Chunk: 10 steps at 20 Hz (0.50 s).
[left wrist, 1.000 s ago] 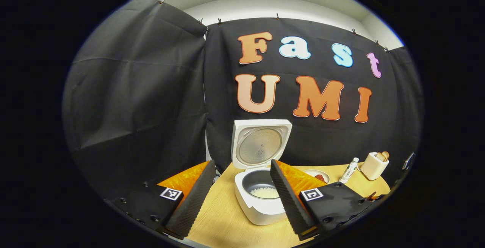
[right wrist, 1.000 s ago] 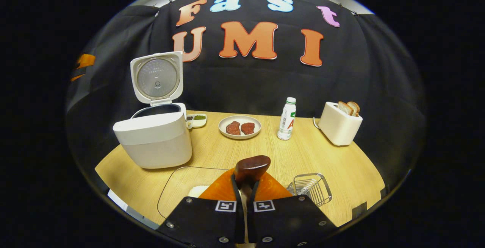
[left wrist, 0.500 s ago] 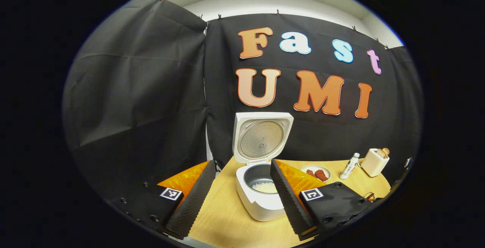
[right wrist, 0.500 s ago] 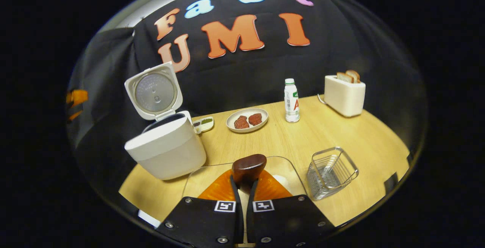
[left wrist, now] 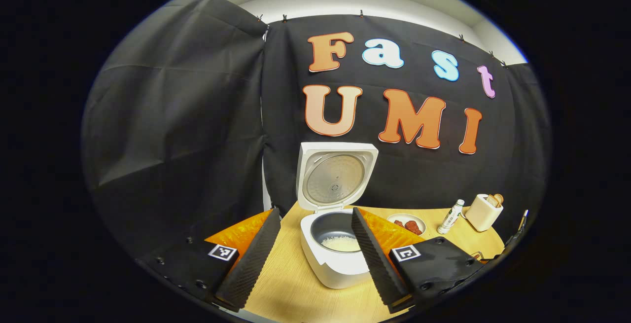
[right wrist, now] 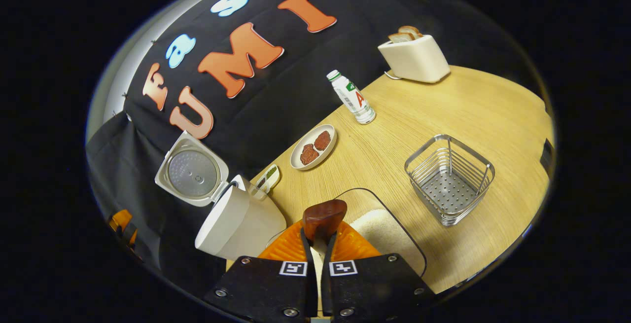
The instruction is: Close the left gripper, press the button to open the rice cooker; take a wooden spoon from the chopstick holder with the right hand, scoop a spoonful of rice and pour it into the rice cooker, then put the wooden spoon back into the chopstick holder.
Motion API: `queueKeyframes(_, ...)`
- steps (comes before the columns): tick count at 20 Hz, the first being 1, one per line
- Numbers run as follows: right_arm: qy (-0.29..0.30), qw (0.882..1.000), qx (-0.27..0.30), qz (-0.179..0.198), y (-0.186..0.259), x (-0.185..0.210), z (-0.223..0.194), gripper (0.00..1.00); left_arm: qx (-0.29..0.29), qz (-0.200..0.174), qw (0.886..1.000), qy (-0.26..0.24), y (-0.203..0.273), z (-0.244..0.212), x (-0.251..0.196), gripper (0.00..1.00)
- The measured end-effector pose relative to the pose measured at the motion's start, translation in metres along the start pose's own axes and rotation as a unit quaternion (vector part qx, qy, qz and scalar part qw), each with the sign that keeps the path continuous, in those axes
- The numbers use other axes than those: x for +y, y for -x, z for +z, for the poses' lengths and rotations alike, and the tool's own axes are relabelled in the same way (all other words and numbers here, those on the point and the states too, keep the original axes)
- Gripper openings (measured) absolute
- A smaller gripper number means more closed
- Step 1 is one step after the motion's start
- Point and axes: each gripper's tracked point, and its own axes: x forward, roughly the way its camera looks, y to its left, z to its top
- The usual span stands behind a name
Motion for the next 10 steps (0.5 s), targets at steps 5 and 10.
queueKeyframes(5, -0.134, 0.99, 0.028, 0.013, -0.003, -0.01, -0.006, 0.02, 0.004, -0.002, 1.0, 0.0, -0.005, -0.001, -0.002, 1.0)
queueKeyframes(10, -0.181, 0.983, 0.036, 0.014, 0.002, -0.014, 0.001, 0.02, -0.001, -0.002, 1.0, 0.002, -0.005, 0.005, -0.001, 0.98)
